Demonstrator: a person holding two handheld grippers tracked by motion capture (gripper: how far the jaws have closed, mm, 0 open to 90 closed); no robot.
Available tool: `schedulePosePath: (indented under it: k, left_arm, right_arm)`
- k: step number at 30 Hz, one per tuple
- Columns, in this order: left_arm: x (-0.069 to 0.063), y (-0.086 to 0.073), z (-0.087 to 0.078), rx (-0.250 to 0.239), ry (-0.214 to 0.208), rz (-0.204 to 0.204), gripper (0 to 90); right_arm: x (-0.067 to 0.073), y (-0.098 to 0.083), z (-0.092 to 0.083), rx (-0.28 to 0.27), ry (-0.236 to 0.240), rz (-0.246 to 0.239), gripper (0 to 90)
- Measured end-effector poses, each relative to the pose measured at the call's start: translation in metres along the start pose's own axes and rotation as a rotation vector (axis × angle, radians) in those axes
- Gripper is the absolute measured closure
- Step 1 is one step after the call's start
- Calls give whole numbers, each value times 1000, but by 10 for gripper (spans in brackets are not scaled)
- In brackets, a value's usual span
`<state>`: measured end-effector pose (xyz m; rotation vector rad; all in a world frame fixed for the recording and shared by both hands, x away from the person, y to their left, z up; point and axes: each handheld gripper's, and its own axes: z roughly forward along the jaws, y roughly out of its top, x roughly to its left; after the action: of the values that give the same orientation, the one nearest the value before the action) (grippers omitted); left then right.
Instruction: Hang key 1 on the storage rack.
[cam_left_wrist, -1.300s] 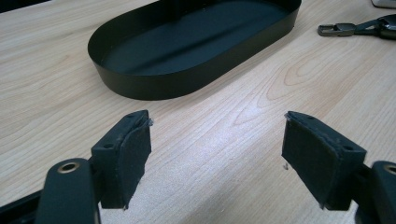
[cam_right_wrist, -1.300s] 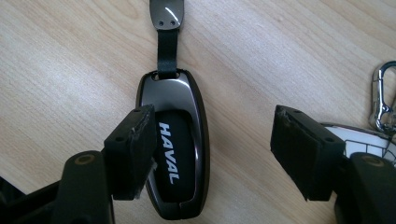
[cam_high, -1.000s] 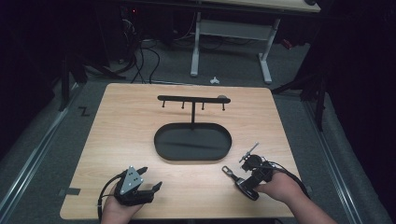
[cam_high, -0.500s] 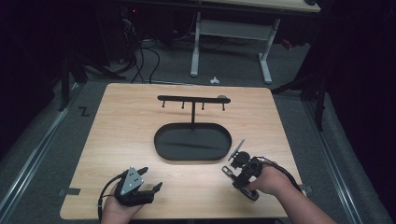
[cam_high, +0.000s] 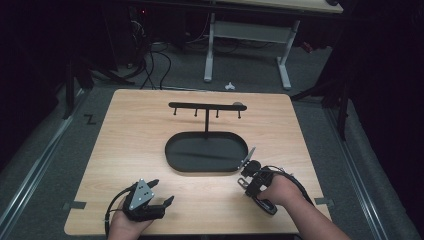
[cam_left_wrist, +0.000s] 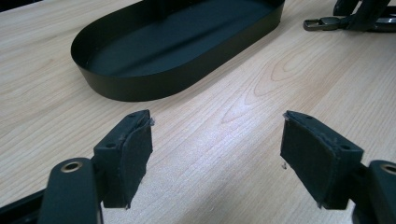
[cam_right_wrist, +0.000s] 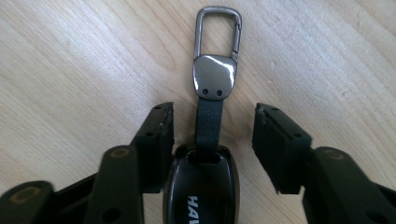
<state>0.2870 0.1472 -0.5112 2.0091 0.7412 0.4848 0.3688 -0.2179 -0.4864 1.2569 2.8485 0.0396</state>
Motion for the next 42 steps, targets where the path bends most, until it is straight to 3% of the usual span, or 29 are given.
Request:
schedulePosePath:
  k: [3, 5, 14, 24, 29, 35, 41, 42]
  left_arm:
    - [0, 0, 0, 1, -5, 5, 255]
    - [-1, 0, 0, -3, -9, 7, 256]
    - [-2, 0, 0, -4, -10, 9, 257]
    - [-2, -1, 0, -1, -14, 7, 269]
    - [-3, -1, 0, -3, -12, 9, 270]
    - [-3, -1, 0, 0, -15, 11, 275]
    - [-3, -1, 0, 0, -14, 14, 276]
    - [-3, -1, 0, -1, -14, 13, 276]
  right_arm:
    - [1, 1, 2, 21, 15, 32, 559]
    - [0, 1, 2, 12, 2, 2, 570]
    - [7, 4, 1, 27, 7, 4, 785]
    - [9, 6, 2, 52, 8, 49, 799]
    - [11, 5, 1, 44, 4, 34, 802]
    - [9, 3, -15, 12, 27, 58, 803]
    - [6, 0, -32, -30, 28, 48, 804]
    - [8, 0, -36, -29, 32, 79, 804]
